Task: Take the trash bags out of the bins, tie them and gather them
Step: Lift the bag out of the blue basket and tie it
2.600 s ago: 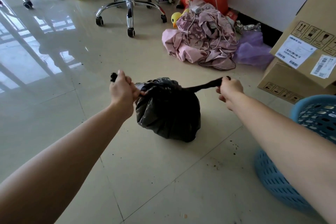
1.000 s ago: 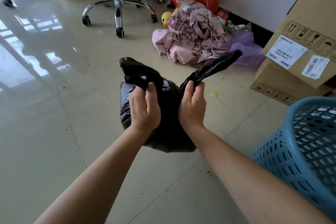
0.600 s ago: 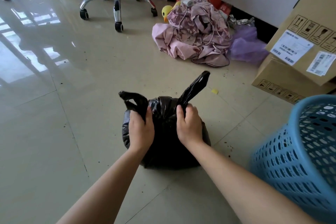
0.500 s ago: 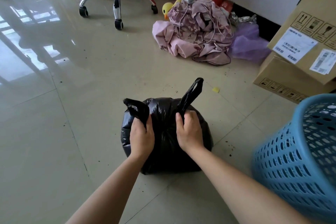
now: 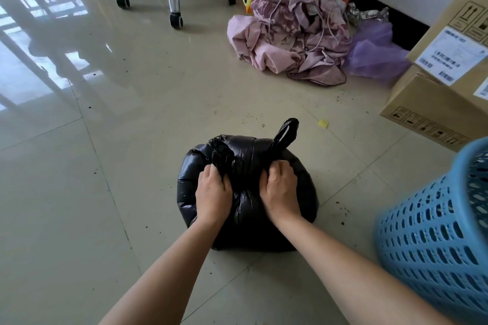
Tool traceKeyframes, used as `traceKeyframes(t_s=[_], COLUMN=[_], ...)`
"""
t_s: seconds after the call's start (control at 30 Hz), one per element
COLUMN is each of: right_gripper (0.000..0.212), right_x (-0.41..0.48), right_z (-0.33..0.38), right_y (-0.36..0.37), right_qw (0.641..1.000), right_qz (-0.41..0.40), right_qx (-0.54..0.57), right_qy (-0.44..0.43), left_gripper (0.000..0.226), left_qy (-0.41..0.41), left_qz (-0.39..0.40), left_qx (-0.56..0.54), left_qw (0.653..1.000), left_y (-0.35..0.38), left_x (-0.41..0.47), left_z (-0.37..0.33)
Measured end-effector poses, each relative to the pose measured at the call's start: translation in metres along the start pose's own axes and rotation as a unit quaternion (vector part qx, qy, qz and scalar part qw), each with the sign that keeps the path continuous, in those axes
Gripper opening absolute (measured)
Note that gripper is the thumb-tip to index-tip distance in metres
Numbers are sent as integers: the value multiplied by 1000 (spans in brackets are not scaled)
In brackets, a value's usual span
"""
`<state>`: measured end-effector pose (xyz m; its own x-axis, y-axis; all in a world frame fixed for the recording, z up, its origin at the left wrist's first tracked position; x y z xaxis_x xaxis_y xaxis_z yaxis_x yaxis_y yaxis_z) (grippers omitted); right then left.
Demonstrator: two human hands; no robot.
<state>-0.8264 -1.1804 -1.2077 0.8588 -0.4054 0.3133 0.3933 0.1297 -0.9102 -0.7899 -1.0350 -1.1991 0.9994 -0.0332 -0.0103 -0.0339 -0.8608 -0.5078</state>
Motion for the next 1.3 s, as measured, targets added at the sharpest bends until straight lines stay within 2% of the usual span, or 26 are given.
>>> traceKeyframes(t_s=[0.17, 0.27, 0.43, 0.5, 0.6, 0.63, 0.7, 0.77, 0.83, 0.93, 1.03, 1.07, 1.1, 1.13, 1.2, 1.23, 1.27, 1.3], right_gripper=[31, 19, 16, 21, 33, 34, 33, 33, 36, 37, 36, 36, 35, 34, 26, 22, 19, 18], right_x=[-5, -5, -2, 3, 14, 17, 22, 27, 32, 41, 51, 55, 59, 62, 67, 67, 68, 69], right_z=[3, 3, 0, 2, 9, 13, 21, 28, 31, 28, 22, 21, 21, 23, 27, 32, 38, 44], right_y=[0, 0, -11, -21, -41, -46, -55, -62, -69, -78, -84, -85, -88, -91, -98, -102, -104, -106], right_qw=[998, 996, 992, 992, 984, 978, 972, 974, 976, 982, 979, 977, 978, 979, 978, 974, 966, 957], right_qz=[51, 81, 113, 122, 138, 145, 144, 138, 133, 121, 127, 131, 130, 126, 115, 116, 125, 137], right_qx=[-19, -38, -31, -2, 81, 108, 133, 124, 102, 72, 96, 111, 124, 135, 167, 193, 224, 254], right_qy=[-8, -14, -39, -20, 76, 105, 130, 134, 140, 127, 128, 123, 109, 87, 41, 28, 27, 31], left_gripper=[8, 12, 18, 22, 40, 44, 51, 57, 56, 51, 35, 32, 32, 32, 27, 22, 18, 20], left_qy=[-6, -13, -26, -37, -89, -118, -193, -261, -282, -272, -249, -234, -218, -198, -146, -122, -105, -102], left_qz=[32, 62, 125, 117, -16, -69, -146, -191, -214, -195, -125, -106, -93, -85, -57, -35, -10, 8], left_qx=[50, 86, 140, 100, -93, -186, -354, -430, -469, -510, -618, -637, -635, -610, -516, -480, -472, -490], left_qw=[998, 994, 982, 987, 992, 973, 903, 843, 810, 793, 735, 727, 735, 763, 842, 868, 875, 865], left_y=[2, 2, -1, -6, -25, -30, -34, -40, -49, -60, -65, -68, -73, -78, -86, -87, -87, -87], left_x=[-1, -1, -1, 0, 3, 2, 2, 5, 9, 18, 21, 23, 24, 24, 23, 23, 24, 24], left_z=[7, 9, 2, -2, -13, -20, -36, -47, -52, -57, -75, -80, -85, -89, -96, -99, -101, -104])
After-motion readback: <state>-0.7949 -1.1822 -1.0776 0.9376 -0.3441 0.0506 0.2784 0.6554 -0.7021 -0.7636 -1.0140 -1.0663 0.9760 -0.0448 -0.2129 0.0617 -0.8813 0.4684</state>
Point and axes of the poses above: each hand's wrist, its own x-axis towards the middle knuckle, its own y-axis out of the palm, z = x × y, the point moved 2 cm from there along x, towards the middle knuckle, and after that the axes turned 15 degrees about -x, right-handed, at the moved point
